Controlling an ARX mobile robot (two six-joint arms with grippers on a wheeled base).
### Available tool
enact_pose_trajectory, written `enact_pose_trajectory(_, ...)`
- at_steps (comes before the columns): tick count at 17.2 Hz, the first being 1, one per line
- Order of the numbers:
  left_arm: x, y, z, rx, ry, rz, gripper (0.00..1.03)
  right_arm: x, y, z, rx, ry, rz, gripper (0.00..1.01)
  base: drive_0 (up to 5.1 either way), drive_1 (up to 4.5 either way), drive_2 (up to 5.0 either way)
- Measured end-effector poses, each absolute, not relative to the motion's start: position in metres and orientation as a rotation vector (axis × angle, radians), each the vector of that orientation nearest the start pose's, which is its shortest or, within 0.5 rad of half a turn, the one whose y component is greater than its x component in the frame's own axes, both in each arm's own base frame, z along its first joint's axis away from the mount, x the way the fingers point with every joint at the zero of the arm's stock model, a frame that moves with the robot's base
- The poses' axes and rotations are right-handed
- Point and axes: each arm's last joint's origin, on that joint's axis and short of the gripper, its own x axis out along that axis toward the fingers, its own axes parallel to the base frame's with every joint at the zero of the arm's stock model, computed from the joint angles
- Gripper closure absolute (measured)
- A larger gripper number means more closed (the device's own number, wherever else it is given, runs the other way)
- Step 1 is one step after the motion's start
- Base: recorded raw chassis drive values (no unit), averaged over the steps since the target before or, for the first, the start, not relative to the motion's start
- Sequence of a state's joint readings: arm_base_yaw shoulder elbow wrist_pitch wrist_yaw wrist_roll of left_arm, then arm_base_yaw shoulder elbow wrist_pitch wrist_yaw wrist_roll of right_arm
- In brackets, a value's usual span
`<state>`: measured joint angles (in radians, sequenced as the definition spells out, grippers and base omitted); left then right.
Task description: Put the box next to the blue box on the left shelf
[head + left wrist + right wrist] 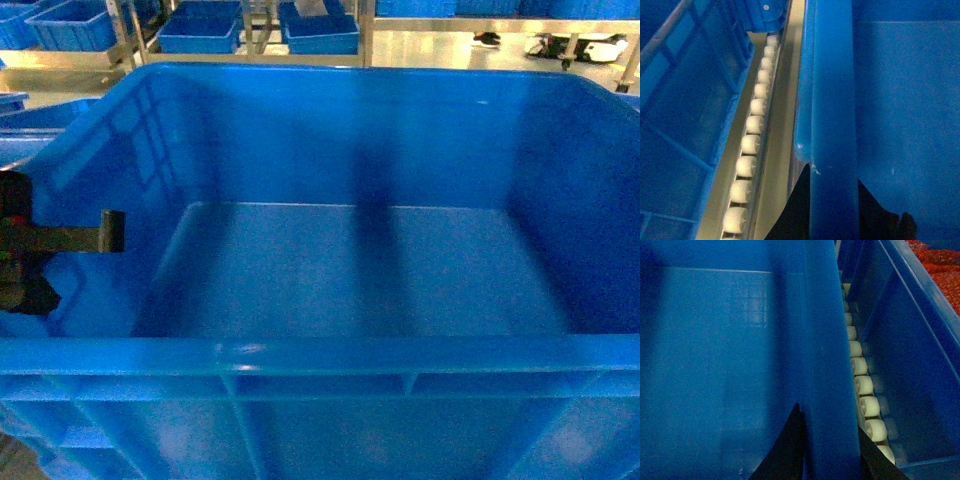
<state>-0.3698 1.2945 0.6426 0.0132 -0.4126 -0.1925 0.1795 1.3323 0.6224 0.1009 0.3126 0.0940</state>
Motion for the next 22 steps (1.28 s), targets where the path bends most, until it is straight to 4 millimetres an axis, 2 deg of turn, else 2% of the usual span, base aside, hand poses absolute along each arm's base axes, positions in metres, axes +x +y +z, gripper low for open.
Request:
enact_pose_trajectory(3,0.259,-0.083,0.184,0.055,0.641,0.097,0.95,0.269,0.033,0.171,-0.056,0.647,-0.158,0.88,0.0,0.0,0.0)
enact_pose_trajectory(8,0.262,-0.084,0.182,0.081,0.674,0.104,0.95,0.272,0.037,0.167,-0.039,0.704,-0.143,0.88,0.0,0.0,0.0)
enact_pose_trajectory(9,0.261,-0.086,0.183,0.077,0.67,0.11,0.95,0.271,0.04,0.168,-0.038,0.693,-0.191,0.75,0.0,0.0,0.0)
enact_pose_trajectory(12,0.261,-0.092,0.19,0.154,0.557,0.154,0.7,0.27,0.042,0.178,0.016,0.596,-0.196,0.51,0.0,0.0,0.0)
enact_pose_trajectory(17,0.252,-0.092,0.243,0.068,0.29,0.141,0.28,0.261,0.047,0.232,0.095,0.309,-0.169,0.09,0.0,0.0,0.0)
enact_pose_trajectory(18,0.247,-0.091,0.253,0.056,0.248,0.124,0.15,0.257,0.049,0.241,0.109,0.244,-0.169,0.01,0.0,0.0,0.0)
enact_pose_trajectory(19,0.24,-0.089,0.263,0.052,0.205,0.119,0.03,0.249,0.049,0.252,0.118,0.162,-0.188,0.04,0.0,0.0,0.0)
enact_pose_trajectory(21,0.221,-0.079,0.27,0.079,0.149,0.145,0.05,0.228,0.045,0.258,0.09,0.086,-0.268,0.03,0.0,0.0,0.0)
enact_pose_trajectory(22,0.216,-0.077,0.264,0.102,0.167,0.161,0.05,0.224,0.045,0.252,0.072,0.106,-0.27,0.03,0.0,0.0,0.0)
